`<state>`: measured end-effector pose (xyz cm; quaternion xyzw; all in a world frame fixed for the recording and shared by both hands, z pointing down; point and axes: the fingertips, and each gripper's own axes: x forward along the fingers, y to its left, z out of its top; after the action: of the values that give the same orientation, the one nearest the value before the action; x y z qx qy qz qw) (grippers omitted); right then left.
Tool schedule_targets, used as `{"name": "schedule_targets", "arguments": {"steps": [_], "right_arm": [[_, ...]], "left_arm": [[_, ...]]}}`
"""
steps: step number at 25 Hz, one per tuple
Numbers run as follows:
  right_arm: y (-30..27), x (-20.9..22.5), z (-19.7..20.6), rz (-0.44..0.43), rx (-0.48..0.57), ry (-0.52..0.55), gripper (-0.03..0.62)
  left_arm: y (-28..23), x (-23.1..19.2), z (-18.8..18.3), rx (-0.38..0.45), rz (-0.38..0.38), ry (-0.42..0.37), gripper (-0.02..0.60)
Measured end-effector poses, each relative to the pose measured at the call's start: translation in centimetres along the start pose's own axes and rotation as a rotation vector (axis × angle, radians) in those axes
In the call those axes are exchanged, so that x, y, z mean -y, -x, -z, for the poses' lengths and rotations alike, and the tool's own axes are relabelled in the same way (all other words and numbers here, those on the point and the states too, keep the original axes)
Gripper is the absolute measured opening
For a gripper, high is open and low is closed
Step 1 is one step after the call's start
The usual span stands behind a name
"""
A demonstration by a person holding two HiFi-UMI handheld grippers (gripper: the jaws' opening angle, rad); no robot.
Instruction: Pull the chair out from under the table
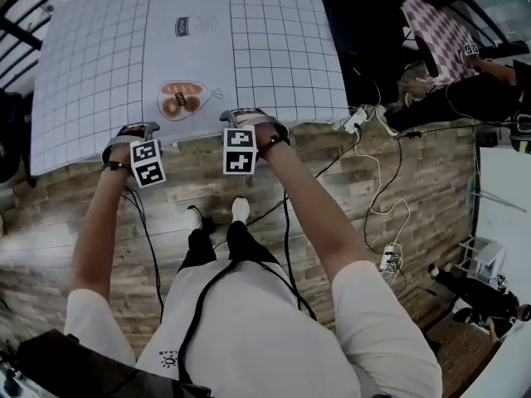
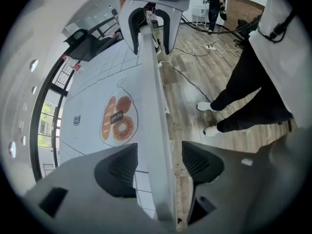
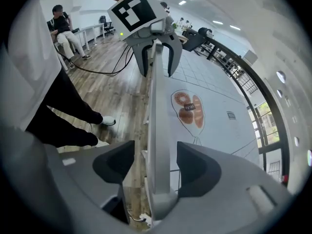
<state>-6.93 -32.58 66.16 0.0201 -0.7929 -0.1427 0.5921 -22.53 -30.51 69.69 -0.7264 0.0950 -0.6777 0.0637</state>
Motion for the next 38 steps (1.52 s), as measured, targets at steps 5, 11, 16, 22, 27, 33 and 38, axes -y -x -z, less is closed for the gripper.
{"name": "schedule_targets", "arguments": {"steps": [5,11,16,22,27,33,38], "right_arm": [[-1.6,-0.3,0.1,-0.019,-0.055,0.053,0.201],[-2.2,-0.1,0.0,-0.027,-0.081,0.058,0.097],[-2.1,-0.1,0.5,-0.022,-0.088,0.061,0.095],[-2.3,0.0,0.7,-0.046,-0.099,0.043,0.089],[-1.0,-1.2,0.0,-0.093,-0.097,0.012,0.083],[-1.5,-3.0,0.2,-0.12,-0.092,-0.032,0.081],[-0.7,-5.0,0.4,-0.145,-0.091,-0.046,0.081]], "left_arm": [[-1.3,0.2,0.0,-0.029,0.015,-0.04,0.179],[-1.8,0.8,0.7,-0.072,0.027,-0.08,0.111],[-2.0,0.7,0.3,-0.091,0.035,-0.047,0.103],[-2.5,0.7,0.4,-0.105,0.034,-0.041,0.104],[-0.9,1.8,0.4,-0.101,0.06,-0.017,0.095],[-1.8,3.0,0.2,-0.089,0.08,-0.021,0.091],[-1.2,4.9,-0.3,-0.085,0.108,-0.015,0.089]]}}
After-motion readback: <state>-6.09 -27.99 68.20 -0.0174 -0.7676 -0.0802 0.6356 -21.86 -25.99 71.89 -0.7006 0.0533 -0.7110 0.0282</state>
